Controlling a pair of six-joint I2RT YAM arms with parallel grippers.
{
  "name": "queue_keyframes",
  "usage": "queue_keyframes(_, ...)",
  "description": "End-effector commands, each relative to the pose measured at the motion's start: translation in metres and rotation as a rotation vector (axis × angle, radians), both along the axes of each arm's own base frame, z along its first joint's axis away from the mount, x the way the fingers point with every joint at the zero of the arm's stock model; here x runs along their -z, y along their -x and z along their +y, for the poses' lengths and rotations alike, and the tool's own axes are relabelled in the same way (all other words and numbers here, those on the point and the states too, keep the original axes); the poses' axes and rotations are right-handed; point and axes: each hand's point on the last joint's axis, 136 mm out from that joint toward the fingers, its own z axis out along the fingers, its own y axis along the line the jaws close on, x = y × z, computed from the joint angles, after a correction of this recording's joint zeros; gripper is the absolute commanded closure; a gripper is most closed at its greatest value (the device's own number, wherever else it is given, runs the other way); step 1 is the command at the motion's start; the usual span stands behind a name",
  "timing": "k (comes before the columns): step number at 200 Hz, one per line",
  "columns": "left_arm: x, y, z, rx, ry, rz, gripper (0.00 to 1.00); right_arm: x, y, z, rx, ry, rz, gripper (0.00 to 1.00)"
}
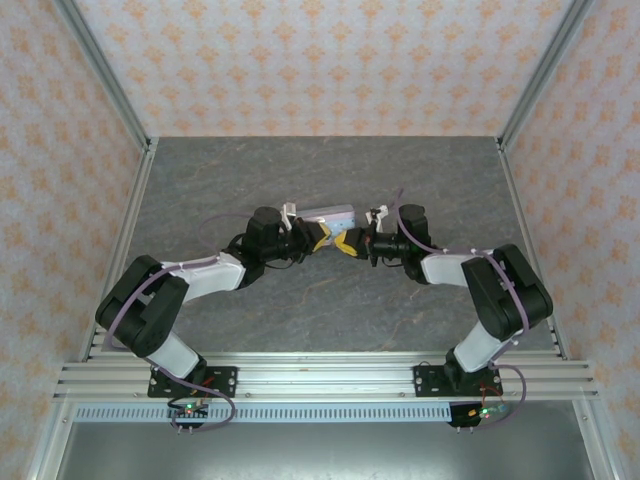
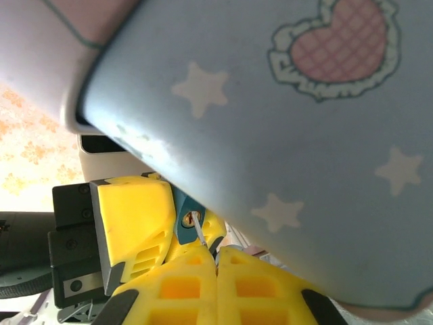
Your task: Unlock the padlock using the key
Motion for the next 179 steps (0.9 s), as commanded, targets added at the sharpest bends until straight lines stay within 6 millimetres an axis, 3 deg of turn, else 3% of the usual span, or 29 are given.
queue_keyframes(1, -0.071, 0.039, -0.038, 0.250, 0.188, -0.159, 1.00, -0.008, -0.003, 0.007, 0.007, 0.038, -0.086, 1.00)
queue_keyframes(88, -0.075, 0.039, -0.035, 0.250, 0.210, -0.163, 1.00, 0.005, 0.001, 0.003, -0.023, 0.177, -0.135, 1.00)
queue_keyframes(179, -0.071, 0.042, -0.030, 0.257, 0.204, -0.162, 1.00, -0.002, -0.001, 0.003, -0.018, 0.178, -0.148, 1.00)
